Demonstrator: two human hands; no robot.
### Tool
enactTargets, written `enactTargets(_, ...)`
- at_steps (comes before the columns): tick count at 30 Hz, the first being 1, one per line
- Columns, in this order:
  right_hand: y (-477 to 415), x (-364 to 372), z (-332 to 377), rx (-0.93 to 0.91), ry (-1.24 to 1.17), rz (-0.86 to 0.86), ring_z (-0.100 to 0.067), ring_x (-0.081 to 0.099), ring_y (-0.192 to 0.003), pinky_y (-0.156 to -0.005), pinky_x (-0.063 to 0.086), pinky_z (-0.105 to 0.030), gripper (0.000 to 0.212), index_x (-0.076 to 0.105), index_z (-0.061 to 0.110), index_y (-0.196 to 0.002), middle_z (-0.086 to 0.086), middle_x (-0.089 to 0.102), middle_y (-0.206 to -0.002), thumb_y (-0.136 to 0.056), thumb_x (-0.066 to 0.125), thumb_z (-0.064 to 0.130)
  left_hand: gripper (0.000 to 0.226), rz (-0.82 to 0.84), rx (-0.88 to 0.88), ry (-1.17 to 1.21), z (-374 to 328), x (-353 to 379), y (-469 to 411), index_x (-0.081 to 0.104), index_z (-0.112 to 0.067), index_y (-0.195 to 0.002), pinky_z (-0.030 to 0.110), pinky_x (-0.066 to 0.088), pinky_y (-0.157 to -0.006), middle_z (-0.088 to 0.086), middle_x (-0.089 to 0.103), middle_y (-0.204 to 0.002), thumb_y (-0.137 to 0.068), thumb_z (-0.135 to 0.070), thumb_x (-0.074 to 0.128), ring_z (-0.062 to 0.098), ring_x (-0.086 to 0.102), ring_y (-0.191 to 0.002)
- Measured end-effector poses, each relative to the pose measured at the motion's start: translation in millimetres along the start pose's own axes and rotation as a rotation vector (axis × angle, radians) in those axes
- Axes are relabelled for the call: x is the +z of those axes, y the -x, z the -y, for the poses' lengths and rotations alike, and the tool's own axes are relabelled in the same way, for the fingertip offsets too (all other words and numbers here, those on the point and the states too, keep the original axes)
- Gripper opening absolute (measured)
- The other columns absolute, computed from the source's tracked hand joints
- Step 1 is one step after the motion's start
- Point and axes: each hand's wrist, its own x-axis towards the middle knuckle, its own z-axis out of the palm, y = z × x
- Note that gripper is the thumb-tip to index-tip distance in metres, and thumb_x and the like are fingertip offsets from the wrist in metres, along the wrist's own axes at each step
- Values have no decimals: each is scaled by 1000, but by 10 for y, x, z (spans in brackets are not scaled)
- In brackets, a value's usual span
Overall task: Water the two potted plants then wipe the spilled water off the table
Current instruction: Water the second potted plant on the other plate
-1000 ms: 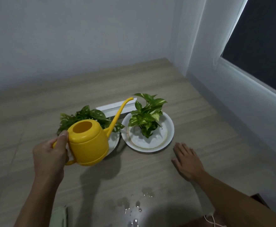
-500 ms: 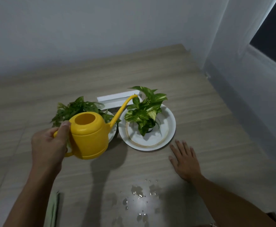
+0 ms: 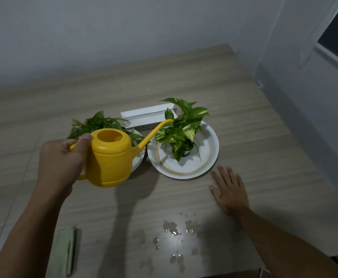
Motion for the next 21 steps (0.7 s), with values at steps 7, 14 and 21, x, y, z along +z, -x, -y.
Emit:
enactTargets(7,13,2,8,-2,-23,-46,-27,23,-149,-117,21,-52,62,40,29,-148,-1,30,-160,-93,30,57,65,11,52,-54,-93,24,-92,56,9,-63,51,45,-47,30,43,-51,-82,-53,60,34,44,-45)
enactTargets(14,20,-10,4,-13,-26,-58,-27,22,-149,-117,22,-52,62,39,29,-149,-1,30,-160,-94,31,56,61,-2,64,-70,-208,80,-167,62,4,-66,52,46,-49,30,47,-52,-81,-55,60,28,44,-47)
enactTargets(21,21,-4,-9,-6,-21,-35,-25,16,-151,-119,17,-51,63,34,31,-151,1,24,-162,-94,28,57,61,-31,23,-83,-231,84,-263,65,1,-69,55,51,-58,23,49,-54,-79,-59,59,29,49,-52)
